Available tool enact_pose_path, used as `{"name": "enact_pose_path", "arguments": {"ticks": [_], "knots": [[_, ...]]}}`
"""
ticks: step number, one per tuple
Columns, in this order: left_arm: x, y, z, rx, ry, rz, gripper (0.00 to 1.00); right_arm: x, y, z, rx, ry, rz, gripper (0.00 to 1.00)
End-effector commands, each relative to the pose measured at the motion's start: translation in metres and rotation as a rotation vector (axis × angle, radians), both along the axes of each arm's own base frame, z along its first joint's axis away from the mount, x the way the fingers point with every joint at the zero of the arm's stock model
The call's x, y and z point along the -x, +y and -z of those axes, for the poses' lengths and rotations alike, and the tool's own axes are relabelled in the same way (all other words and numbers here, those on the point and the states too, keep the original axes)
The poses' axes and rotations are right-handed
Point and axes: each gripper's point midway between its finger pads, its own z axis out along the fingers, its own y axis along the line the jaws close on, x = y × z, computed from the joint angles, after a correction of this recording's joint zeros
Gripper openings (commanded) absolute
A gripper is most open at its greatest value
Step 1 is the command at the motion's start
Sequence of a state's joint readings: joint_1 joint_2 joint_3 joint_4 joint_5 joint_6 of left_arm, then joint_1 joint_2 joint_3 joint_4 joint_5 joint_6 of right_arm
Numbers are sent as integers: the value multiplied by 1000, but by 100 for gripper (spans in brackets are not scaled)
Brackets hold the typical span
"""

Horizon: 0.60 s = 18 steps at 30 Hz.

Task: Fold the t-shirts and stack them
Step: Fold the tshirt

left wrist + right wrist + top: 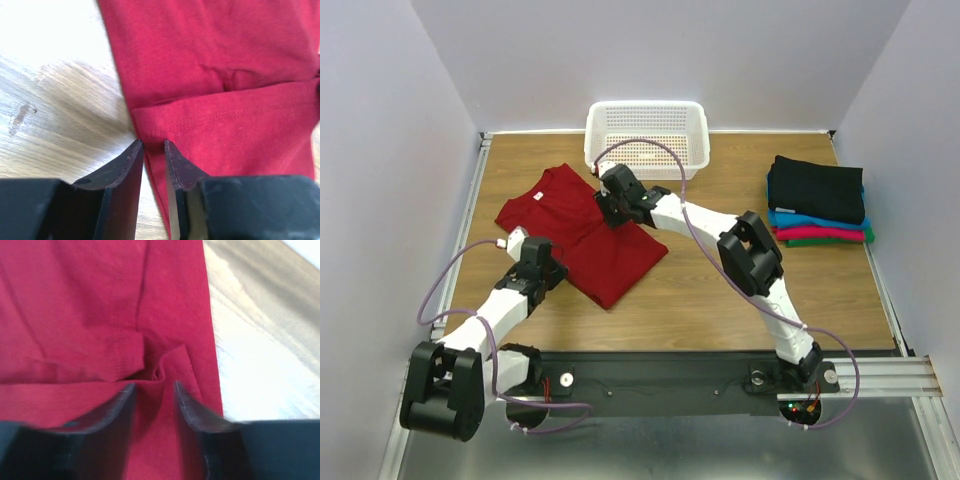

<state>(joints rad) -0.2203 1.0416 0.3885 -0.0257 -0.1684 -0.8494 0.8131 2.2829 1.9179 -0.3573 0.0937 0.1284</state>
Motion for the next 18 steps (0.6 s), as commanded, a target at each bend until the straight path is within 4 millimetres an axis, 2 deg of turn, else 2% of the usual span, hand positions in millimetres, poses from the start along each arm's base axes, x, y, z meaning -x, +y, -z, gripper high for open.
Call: {"name": "enact_pose_path", "arguments": {"ticks": [1, 4, 5, 8, 9, 10, 11, 12, 13, 14, 15, 16, 17, 18], "knots": [[-11, 3, -6, -14, -20, -17, 41, -15, 5, -11, -8, -65, 24, 50], [-16, 0, -4, -11, -26, -8, 44, -14, 2, -18, -12, -70, 35, 57], [-17, 0, -4, -12, -26, -5, 44, -13, 1, -30, -27, -81, 29, 59], [-23, 1, -3, -24, -26, -8, 26, -1, -1, -40, -40, -71, -7, 66], [-26, 1, -3, -32, -19, -4, 21, 3, -4, -58, -64, -82, -4, 68], [-28, 1, -3, -39, -15, -4, 17, 5, -7, -65, -72, -88, 1, 74], [-31, 4, -3, -53, -16, -14, 13, 11, -13, -62, -62, -76, 4, 82], [-35, 4, -5, -59, -16, -16, 7, 13, -16, -67, -71, -75, 14, 86], [-34, 6, 0, -68, 10, -18, 0, 18, -21, -85, -94, -90, 19, 91], [-35, 7, 1, -74, 16, -24, 0, 22, -24, -88, -101, -88, 24, 94], [-37, 7, 1, -78, 20, -27, 0, 31, -33, -82, -94, -63, 37, 95], [-37, 11, 1, -90, 25, -44, 0, 38, -38, -97, -120, -70, 39, 96], [-37, 13, 1, -96, 31, -52, 0, 44, -44, -103, -130, -70, 48, 99], [-40, 13, -3, -98, 26, -55, 6, 56, -56, -85, -112, -25, 66, 99]]}}
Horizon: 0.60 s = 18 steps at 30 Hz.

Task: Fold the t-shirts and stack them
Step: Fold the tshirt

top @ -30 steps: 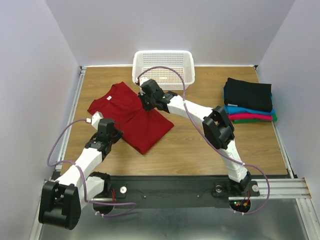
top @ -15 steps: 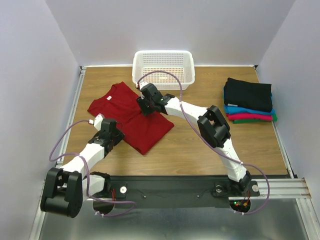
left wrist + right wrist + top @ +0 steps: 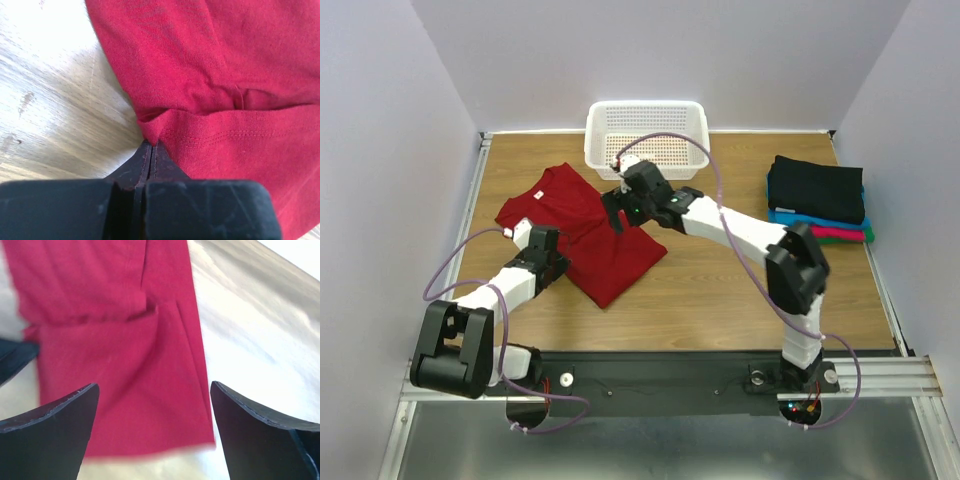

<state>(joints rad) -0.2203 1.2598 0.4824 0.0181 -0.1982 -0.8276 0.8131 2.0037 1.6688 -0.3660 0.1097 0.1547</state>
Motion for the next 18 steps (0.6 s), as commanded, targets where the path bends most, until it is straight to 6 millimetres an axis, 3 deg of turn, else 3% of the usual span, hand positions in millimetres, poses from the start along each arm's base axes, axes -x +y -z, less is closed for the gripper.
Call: {"name": "enact_pose_path", "arguments": {"ticks": [1, 3, 4, 6, 7, 8, 9, 10, 11, 13, 15, 16, 18], "knots": [[-16, 12, -19, -50, -31, -49, 14, 25, -22, -52, -117, -32, 55, 99], [-20, 8, -29, -34, -45, -40, 25, 43, -40, -36, -113, 19, 90, 99], [-17, 7, -32, -28, -42, -33, 28, 49, -48, -37, -116, 21, 111, 100], [-14, 2, -49, 6, -82, -15, 36, 59, -64, -58, -169, 3, 157, 100], [-9, 0, -54, 15, -85, -7, 42, 67, -74, -46, -155, 23, 176, 100], [-5, -3, -60, 29, -97, -1, 57, 73, -82, -64, -193, -2, 187, 100], [-2, -8, -78, 46, -149, 16, 80, 77, -88, -65, -211, 3, 211, 100], [5, -10, -83, 51, -149, 25, 94, 80, -95, -65, -211, -2, 235, 100], [9, -16, -91, 65, -174, 49, 99, 89, -104, -53, -199, 18, 250, 100], [17, -36, -116, 93, -253, 132, 99, 99, -117, -59, -240, 21, 283, 100], [23, -54, -131, 93, -295, 210, 99, 113, -129, -38, -234, 65, 316, 100], [31, -71, -135, 82, -303, 291, 99, 118, -137, -43, -253, 56, 329, 100], [32, -88, -138, 50, -300, 369, 99, 127, -149, -34, -258, 70, 367, 100]]}}
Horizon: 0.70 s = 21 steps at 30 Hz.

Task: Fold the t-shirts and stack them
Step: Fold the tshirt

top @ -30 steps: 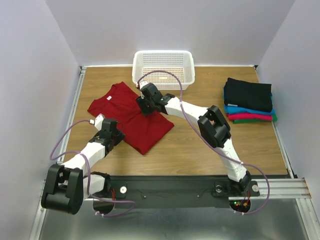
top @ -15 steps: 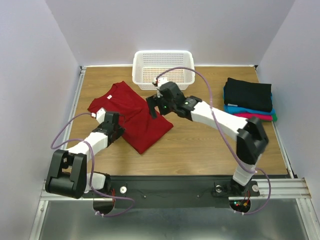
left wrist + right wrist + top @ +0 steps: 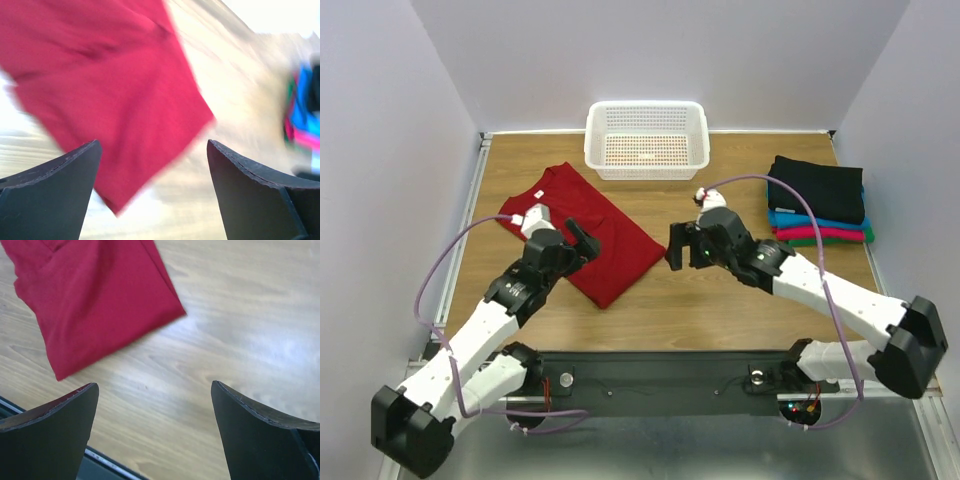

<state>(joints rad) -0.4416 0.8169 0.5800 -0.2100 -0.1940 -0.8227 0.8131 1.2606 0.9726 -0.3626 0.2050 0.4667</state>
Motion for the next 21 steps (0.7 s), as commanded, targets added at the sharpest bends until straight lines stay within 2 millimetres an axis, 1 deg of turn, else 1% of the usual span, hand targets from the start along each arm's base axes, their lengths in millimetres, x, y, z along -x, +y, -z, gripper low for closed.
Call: {"name": "enact_pose_path", "arguments": {"ticks": [1, 2, 3, 4, 5, 6, 7, 8, 9, 10, 11, 12, 13, 14, 16, 21], "knots": [[9, -36, -13, -114, -22, 189, 99, 12, -23, -6, -77, -10, 115, 100], [15, -51, -12, -135, -22, 255, 99, 14, -28, -7, -85, -14, 129, 100], [13, -64, -12, -167, -13, 299, 98, 19, -33, 1, -86, 2, 147, 100], [17, -77, -10, -214, -23, 358, 98, 22, -38, -5, -102, -10, 157, 100], [16, -88, -15, -237, -33, 393, 99, 23, -40, -4, -107, -7, 164, 100], [18, -93, -4, -278, -12, 427, 98, 24, -43, -2, -103, -7, 170, 100], [16, -103, 4, -319, 15, 456, 95, 27, -45, -1, -100, 1, 174, 100], [19, -108, 10, -381, 22, 484, 94, 26, -50, -1, -94, -6, 191, 100], [18, -108, 17, -413, 40, 485, 93, 27, -51, 0, -88, -6, 193, 100], [17, -111, 30, -450, 75, 503, 92, 27, -55, 2, -74, -3, 201, 100], [20, -113, 38, -467, 102, 530, 89, 26, -58, 3, -66, -6, 211, 100], [23, -116, 50, -500, 138, 565, 84, 26, -60, 3, -61, -8, 220, 100], [27, -116, 56, -521, 163, 583, 82, 26, -64, 5, -48, -9, 231, 100], [29, -110, 63, -555, 190, 559, 82, 25, -66, 7, -42, -8, 237, 100], [31, -107, 73, -583, 227, 549, 81, 24, -68, 9, -36, -7, 246, 100], [35, -110, 94, -627, 287, 585, 75, 23, -69, 15, -10, 3, 247, 100]]}}
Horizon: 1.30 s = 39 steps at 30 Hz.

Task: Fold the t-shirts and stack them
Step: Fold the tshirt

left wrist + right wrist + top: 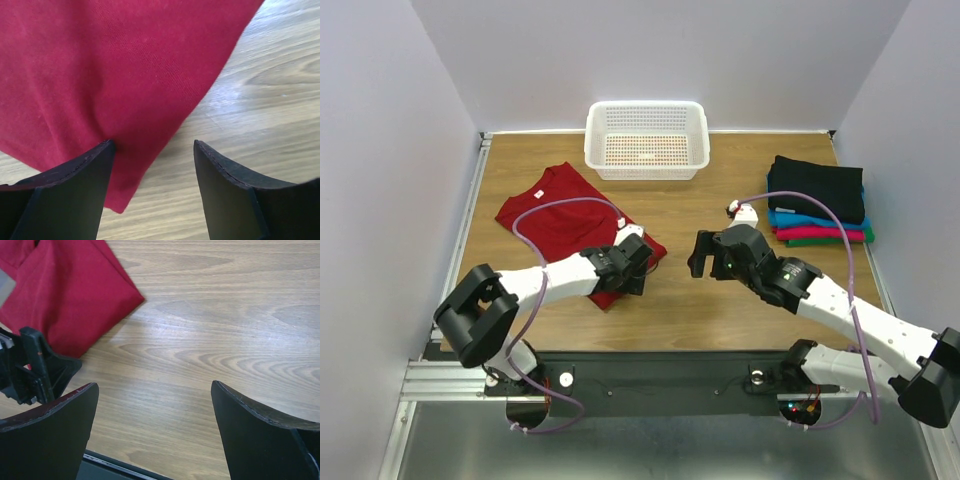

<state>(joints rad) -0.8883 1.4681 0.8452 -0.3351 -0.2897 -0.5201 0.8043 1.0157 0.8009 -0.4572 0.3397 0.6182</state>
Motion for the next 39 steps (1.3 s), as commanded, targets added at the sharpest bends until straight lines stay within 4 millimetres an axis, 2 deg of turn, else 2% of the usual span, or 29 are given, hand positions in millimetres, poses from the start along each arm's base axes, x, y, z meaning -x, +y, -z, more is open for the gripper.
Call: {"name": "enact_pose_path", "arguments": {"ticks": [1, 6, 8, 9, 12, 13, 15, 16, 18, 22, 23, 24, 25, 28, 32, 35, 36, 39], "knots": [[-5, -7, -2, -43, -11, 26, 74, -5, -10, 8, 28, 0, 43, 100], [-1, -5, 18, -105, 34, 43, 67, -6, -12, 6, 33, -9, 46, 100], [0, -3, 27, -132, 49, 36, 59, -7, -13, 6, 36, -11, 49, 100], [0, -2, 32, -147, 56, 33, 51, -7, -14, 6, 36, -11, 49, 100], [1, 0, 37, -178, 64, 21, 37, -7, -16, 5, 38, -18, 49, 100], [3, -2, 36, -192, 66, 30, 22, -8, -17, 4, 38, -20, 58, 100], [4, -6, 33, -213, 55, 38, 4, -11, -21, 1, 37, -33, 80, 100], [3, -14, 27, -205, 44, 45, 0, -12, -23, -2, 31, -40, 96, 100], [10, -24, 21, -204, 44, 78, 0, -22, -37, -11, 24, -62, 174, 100], [24, -72, -8, -66, 51, 177, 0, -42, -84, -22, 42, -79, 371, 100], [27, -80, -14, -41, 51, 193, 0, -51, -106, -20, 50, -72, 447, 100], [37, -91, -18, -14, 65, 230, 0, -54, -115, -17, 58, -61, 475, 100], [37, -102, -28, 20, 58, 244, 0, -58, -131, -12, 65, -41, 521, 100], [50, -124, -45, 95, 78, 292, 0, -62, -140, 13, 75, 48, 533, 100], [65, -152, -71, 228, 115, 355, 0, -63, -173, 38, 96, 132, 623, 100], [72, -173, -100, 359, 117, 405, 0, -61, -194, 44, 84, 155, 681, 100], [80, -180, -108, 403, 144, 444, 0, -59, -196, 46, 75, 164, 686, 100], [84, -193, -132, 475, 129, 498, 0, -58, -205, 44, 63, 160, 715, 100]]}}
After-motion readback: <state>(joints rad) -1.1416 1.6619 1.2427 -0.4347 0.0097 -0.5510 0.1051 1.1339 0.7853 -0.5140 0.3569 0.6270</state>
